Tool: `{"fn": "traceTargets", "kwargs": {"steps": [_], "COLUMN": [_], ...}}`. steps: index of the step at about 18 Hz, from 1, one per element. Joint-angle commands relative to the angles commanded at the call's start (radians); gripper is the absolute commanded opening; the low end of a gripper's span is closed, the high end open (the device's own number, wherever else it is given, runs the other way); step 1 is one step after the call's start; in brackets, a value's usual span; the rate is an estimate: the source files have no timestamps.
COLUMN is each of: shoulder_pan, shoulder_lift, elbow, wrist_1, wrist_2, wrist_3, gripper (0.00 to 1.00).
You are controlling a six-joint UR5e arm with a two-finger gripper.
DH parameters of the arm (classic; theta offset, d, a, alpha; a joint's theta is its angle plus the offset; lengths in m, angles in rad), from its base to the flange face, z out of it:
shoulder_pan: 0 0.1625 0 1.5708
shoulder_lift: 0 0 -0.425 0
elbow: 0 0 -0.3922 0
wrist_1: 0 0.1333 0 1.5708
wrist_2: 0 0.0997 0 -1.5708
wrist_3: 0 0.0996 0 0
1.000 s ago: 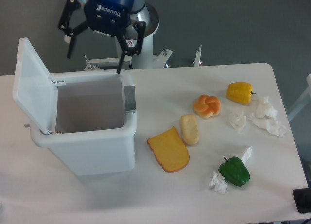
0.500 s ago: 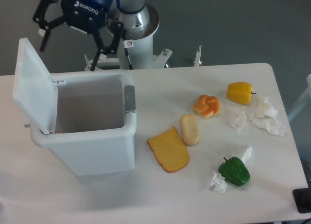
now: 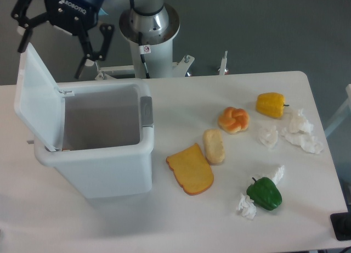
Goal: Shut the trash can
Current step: 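Move the open gripper over to the raised white trash can lid, then lower the gripper fingers behind the top of the raised lid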
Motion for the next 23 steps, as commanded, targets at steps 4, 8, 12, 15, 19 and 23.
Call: {"fn": "traceTargets", "kwargs": {"steps": [4,8,12,15,19,23], "shoulder_pan": [-0.02,-0.022,-0.026,-0.026,-0.026,-0.026], "shoulder_lift": [-0.015,-0.015,-0.025,-0.029,-0.031,-0.037], "elbow": [-0.002,-0.018,-0.021,-0.025,-0.025,-0.026], "wrist_1": [0.0,0.002,0.002,0.002,0.002,0.002], "wrist_2": [0.0,0.0,0.0,0.002,0.002,0.009], "wrist_3": [0.0,0.003,0.006,0.008,0.012,0.014], "gripper": [1.0,1.0,1.0,1.0,1.0,1.0]}}
